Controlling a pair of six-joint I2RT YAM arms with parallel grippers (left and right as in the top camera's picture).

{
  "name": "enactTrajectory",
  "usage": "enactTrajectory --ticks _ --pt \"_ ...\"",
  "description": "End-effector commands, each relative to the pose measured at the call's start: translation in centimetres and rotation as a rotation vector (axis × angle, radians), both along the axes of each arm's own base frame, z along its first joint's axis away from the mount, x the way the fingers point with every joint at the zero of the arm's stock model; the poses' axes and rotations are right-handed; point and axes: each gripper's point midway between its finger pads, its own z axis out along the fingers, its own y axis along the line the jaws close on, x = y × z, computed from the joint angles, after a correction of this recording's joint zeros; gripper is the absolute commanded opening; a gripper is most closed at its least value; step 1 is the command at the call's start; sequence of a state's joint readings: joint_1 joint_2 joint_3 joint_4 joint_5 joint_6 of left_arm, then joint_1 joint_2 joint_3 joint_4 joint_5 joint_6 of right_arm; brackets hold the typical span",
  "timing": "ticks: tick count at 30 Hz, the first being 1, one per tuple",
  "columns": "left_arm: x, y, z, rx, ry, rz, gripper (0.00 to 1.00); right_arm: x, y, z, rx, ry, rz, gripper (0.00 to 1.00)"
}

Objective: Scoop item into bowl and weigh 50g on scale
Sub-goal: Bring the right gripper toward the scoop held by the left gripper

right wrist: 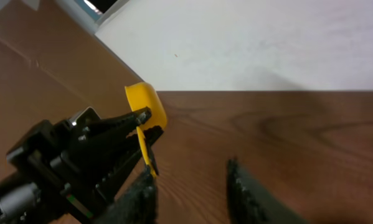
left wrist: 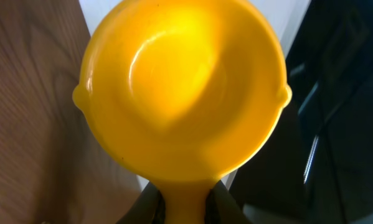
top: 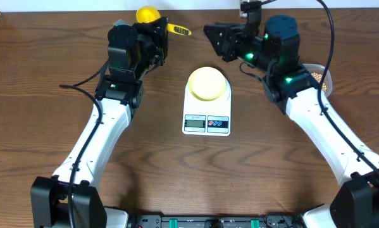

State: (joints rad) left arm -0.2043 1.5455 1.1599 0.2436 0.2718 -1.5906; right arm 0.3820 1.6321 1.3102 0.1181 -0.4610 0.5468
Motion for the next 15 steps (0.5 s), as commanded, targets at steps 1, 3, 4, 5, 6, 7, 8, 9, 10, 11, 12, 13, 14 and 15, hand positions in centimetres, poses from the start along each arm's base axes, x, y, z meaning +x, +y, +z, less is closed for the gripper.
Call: enactTrajectory --ticks 1,3,4,5,6,7,8,9,10,11,12,13,14,15 --pt "-0.6 -1.2 1.4 0.06 -0.066 -0.084 0.08 0.2 0.1 0.2 -0.006 -0.009 -0.001 0.33" --pt "-0.6 -1.2 1.4 0.061 -0.066 -0.081 0.07 -0.3 0.6 0.3 0.001 -0.007 0.036 0.38" --pt "-0.6 -1.3 1.4 0.06 -0.066 -0.083 0.07 -0.6 0.9 0.3 0.004 -0.007 0.055 0.41" --pt "-0.6 -1.4 1.4 0.053 -0.062 -0.084 0.08 -0.9 1.2 0.3 0.005 -0.006 0.068 0.42" --pt "-0.7 -1.7 1.3 0.044 -0.057 -0.086 0.08 -1.1 1.5 0.3 0.004 -0.008 0.076 0.44" --pt "-0.8 -1.9 1.3 0.035 -0.052 -0.09 0.08 -1.2 1.8 0.4 -0.003 -0.019 0.085 0.44" --pt "-0.9 -2.2 1.3 0.025 -0.045 -0.093 0.07 -1.3 2.0 0.4 -0.01 -0.029 0.09 0.44" --pt "-1.0 -2.5 1.3 0.012 -0.039 -0.097 0.08 -1.5 2.3 0.4 -0.021 -0.042 0.097 0.45" --pt "-1.1 -2.9 1.3 -0.005 -0.03 -0.101 0.08 -1.6 2.5 0.4 -0.027 -0.05 0.102 0.45" --pt "-1.2 -3.2 1.3 -0.016 -0.024 -0.106 0.08 -1.8 2.7 0.4 -0.034 -0.059 0.11 0.47" --pt "-1.4 -3.6 1.3 -0.024 -0.02 -0.111 0.07 -2.1 3.1 0.4 -0.043 -0.072 0.122 0.48" --pt "-1.5 -3.8 1.3 -0.029 -0.017 -0.116 0.08 -2.2 3.4 0.4 -0.052 -0.083 0.13 0.48" --pt "-1.6 -4.1 1.3 -0.037 -0.013 -0.12 0.07 -2.4 3.7 0.4 -0.063 -0.097 0.135 0.48" --pt "-1.7 -4.4 1.3 -0.046 -0.008 -0.125 0.07 -2.5 3.9 0.4 -0.078 -0.114 0.137 0.48"
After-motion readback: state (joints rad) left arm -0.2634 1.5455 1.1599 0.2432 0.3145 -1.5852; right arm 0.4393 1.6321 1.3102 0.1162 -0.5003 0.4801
